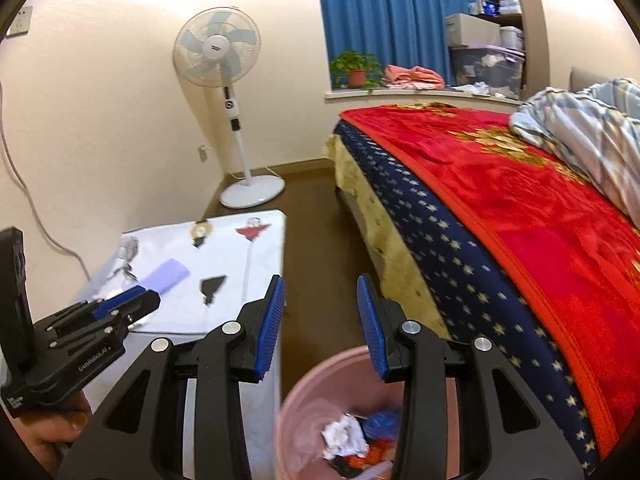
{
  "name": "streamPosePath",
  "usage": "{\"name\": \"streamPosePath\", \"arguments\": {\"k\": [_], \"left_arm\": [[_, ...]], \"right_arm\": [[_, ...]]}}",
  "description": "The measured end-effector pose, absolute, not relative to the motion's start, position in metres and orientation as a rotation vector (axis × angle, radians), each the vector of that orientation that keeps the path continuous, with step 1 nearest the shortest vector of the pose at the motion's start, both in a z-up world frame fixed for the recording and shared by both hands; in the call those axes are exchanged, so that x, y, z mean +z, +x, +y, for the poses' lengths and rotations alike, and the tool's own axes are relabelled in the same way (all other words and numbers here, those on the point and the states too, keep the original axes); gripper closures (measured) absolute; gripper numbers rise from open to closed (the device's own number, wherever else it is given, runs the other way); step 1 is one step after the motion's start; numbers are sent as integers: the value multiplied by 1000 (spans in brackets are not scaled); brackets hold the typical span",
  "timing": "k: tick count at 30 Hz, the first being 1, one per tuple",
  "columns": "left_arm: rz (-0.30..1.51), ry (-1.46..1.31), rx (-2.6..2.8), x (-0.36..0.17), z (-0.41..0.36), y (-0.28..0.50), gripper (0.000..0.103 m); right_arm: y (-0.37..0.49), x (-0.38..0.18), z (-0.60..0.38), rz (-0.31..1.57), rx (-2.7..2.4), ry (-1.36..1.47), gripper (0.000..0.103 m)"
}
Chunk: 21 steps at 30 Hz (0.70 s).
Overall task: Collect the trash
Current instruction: 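Move both open tools back over the purple foam sleeve and paper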
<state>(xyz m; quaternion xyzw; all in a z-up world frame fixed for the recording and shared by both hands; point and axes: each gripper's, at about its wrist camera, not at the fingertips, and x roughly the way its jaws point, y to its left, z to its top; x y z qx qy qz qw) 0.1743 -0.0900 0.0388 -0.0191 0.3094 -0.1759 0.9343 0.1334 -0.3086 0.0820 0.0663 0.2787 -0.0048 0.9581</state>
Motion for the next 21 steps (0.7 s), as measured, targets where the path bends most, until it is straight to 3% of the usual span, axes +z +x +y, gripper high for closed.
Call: {"name": "streamPosePath", "arguments": {"k": [10, 21], "left_arm": [[639, -1, -244, 48, -14, 214, 82], [636, -60, -91, 5, 70, 239, 82]], "right_arm": [[199, 107, -255, 605, 155, 140, 64], [265, 61, -170, 659, 335, 216, 65]]}}
